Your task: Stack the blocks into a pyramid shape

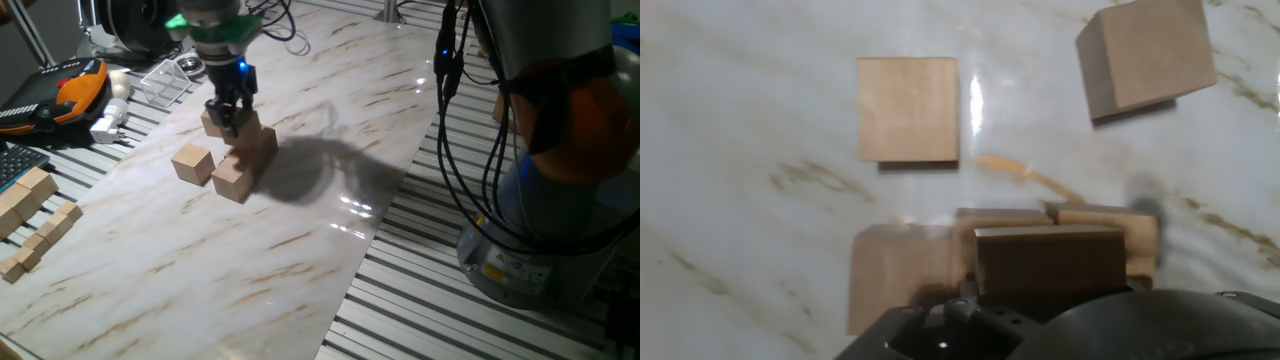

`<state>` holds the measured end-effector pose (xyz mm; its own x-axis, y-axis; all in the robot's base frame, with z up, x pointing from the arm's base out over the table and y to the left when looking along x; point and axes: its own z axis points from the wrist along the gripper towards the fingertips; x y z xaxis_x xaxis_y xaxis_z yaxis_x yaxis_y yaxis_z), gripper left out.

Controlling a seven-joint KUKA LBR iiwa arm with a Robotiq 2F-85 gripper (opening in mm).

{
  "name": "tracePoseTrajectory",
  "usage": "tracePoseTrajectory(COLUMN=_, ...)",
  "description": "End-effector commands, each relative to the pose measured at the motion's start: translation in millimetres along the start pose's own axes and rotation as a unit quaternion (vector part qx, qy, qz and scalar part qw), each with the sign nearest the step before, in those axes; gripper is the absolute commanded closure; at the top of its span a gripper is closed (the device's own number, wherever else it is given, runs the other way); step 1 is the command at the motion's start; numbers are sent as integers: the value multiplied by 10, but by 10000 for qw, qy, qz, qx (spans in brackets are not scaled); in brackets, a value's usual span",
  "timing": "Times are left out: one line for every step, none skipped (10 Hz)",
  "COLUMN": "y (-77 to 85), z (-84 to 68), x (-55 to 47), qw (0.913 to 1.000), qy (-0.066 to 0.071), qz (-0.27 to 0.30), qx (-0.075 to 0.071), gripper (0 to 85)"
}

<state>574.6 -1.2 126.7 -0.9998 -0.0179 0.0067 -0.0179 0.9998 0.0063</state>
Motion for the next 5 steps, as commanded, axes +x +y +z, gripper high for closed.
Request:
tracePoseTrajectory(y=-242, z=60, x=-5, qw=10000, qy=-29, qz=-29, qx=-22, gripper=850)
tracePoseTrajectory(y=-253, z=104, x=-16, qw=10000, qy=-38, qz=-44, qx=-68, gripper=850)
tracePoseTrajectory(y=-217, z=125, x=-25, qw=10000, qy=-7, qz=-6, qx=-77, gripper=850)
tracePoseTrajectory(y=-194, z=138, x=-29, qw=10000, qy=-14, qz=9, qx=-69, gripper=850)
tracePoseTrajectory(y=-181, z=143, x=-37, qw=10000, qy=-7, qz=24, qx=-84, gripper=850)
